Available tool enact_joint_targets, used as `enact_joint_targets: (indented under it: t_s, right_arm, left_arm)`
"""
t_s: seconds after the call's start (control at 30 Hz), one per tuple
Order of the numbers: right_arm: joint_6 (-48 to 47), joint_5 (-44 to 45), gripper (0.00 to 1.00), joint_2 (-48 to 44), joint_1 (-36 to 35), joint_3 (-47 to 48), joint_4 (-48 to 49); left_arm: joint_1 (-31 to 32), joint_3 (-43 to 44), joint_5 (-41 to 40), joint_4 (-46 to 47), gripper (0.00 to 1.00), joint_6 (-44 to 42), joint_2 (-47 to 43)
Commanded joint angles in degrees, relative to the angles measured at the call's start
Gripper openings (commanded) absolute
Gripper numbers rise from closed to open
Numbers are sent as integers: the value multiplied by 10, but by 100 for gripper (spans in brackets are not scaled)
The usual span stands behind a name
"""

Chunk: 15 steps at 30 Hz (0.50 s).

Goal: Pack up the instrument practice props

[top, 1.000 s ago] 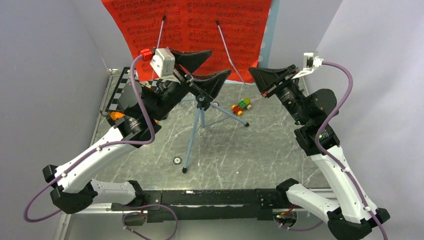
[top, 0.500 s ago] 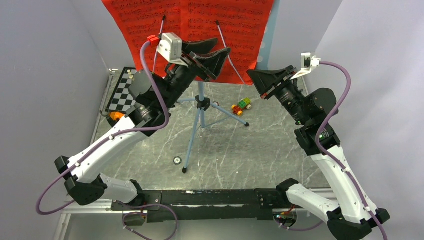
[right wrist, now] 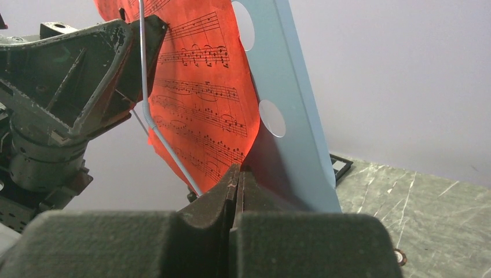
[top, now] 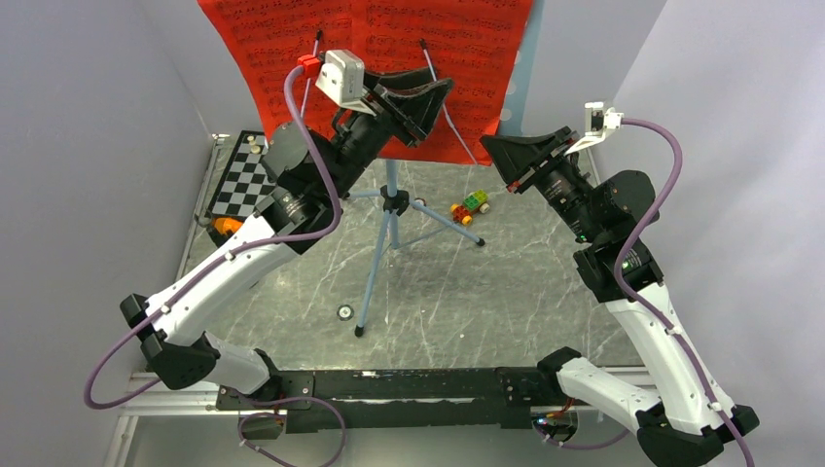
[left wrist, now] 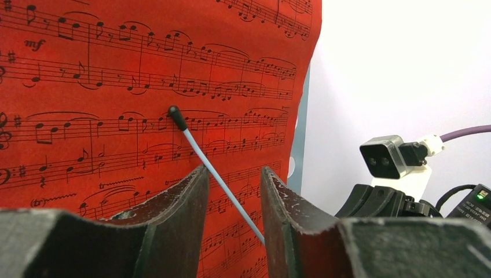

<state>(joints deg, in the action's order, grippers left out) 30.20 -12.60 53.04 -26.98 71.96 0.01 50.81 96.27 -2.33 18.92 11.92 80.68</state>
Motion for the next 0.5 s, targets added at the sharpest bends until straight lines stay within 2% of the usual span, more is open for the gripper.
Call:
enact_joint_targets:
  t_s: [0.0, 0.13, 0.47]
  right_arm:
    - [-5, -17, 0, -2, -1, 20, 3]
    - [-6, -18, 0, -1, -1, 21, 3]
    - [-25, 2, 0, -9, -1, 32, -24]
  left_arm:
    - [-4, 31, 18, 5, 41, 16, 7]
    - [-8, 34, 18, 2, 34, 23, 12]
    - [-13, 16, 42, 18, 0, 37, -2]
